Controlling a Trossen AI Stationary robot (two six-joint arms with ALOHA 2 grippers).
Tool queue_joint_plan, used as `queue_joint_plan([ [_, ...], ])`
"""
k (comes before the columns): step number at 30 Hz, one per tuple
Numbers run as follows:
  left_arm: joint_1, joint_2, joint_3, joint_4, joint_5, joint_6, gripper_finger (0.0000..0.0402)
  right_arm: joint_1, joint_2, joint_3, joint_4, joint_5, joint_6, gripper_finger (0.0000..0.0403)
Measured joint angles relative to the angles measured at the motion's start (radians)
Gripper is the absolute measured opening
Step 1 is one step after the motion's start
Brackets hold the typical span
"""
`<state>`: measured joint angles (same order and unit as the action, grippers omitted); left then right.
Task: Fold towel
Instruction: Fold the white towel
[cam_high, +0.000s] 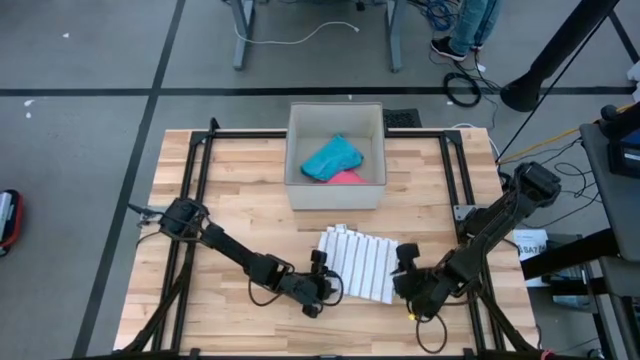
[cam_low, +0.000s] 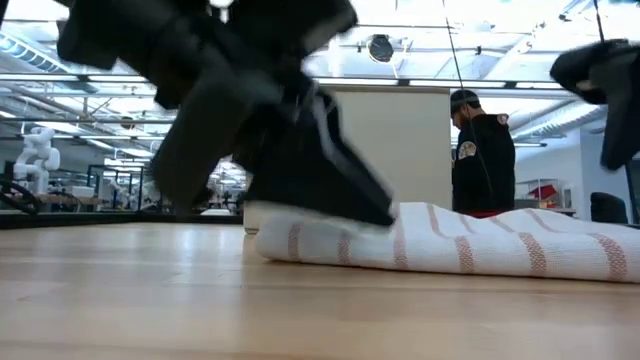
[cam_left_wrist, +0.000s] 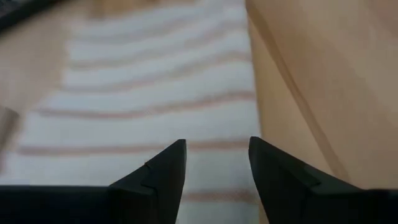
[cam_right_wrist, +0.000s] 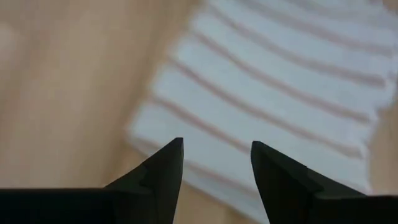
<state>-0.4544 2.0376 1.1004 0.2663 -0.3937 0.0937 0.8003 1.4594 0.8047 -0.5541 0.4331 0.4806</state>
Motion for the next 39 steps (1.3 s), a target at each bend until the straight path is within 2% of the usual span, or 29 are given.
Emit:
queue_joint_plan([
  [4,-0.011,-0.032,0.001,0.021,-0.031,0.084,0.0183,0.024,0.010,0.002,0.203,0.002,-0.038,0.0182],
  [7,-0.012,-0.032,0.001,0.012,-0.032,0.095,0.0183,0.034,0.053,0.002,0.330,0.007,-0.080,0.0202],
  [11,-0.008,-0.032,0.001,-0.020,0.055,0.063,0.0184,0.033,0.114,0.002,0.354,0.011,-0.056,0.0242],
  [16,-0.028,-0.032,0.001,-0.023,0.061,0.118,0.0195,0.030,0.202,0.002,0.395,0.017,-0.019,0.0285],
  [20,-0.025,-0.030,0.000,-0.022,0.065,0.124,0.0214,0.024,0.275,0.003,0.421,0.040,-0.008,0.0298],
  [24,-0.008,-0.027,0.000,-0.010,0.064,0.125,0.0226,0.020,0.307,0.008,0.377,0.099,0.063,0.0293],
  [29,0.024,-0.027,0.001,0.059,0.024,0.123,0.0227,0.027,0.290,0.008,0.346,0.123,0.061,0.0267],
  [34,0.082,-0.027,0.001,0.066,-0.013,0.039,0.0227,0.042,0.268,0.056,0.192,0.116,0.087,0.0231],
  [39,0.131,-0.027,0.001,0.078,0.111,-0.025,0.0227,0.068,0.268,0.073,0.102,0.041,0.157,0.0199],
])
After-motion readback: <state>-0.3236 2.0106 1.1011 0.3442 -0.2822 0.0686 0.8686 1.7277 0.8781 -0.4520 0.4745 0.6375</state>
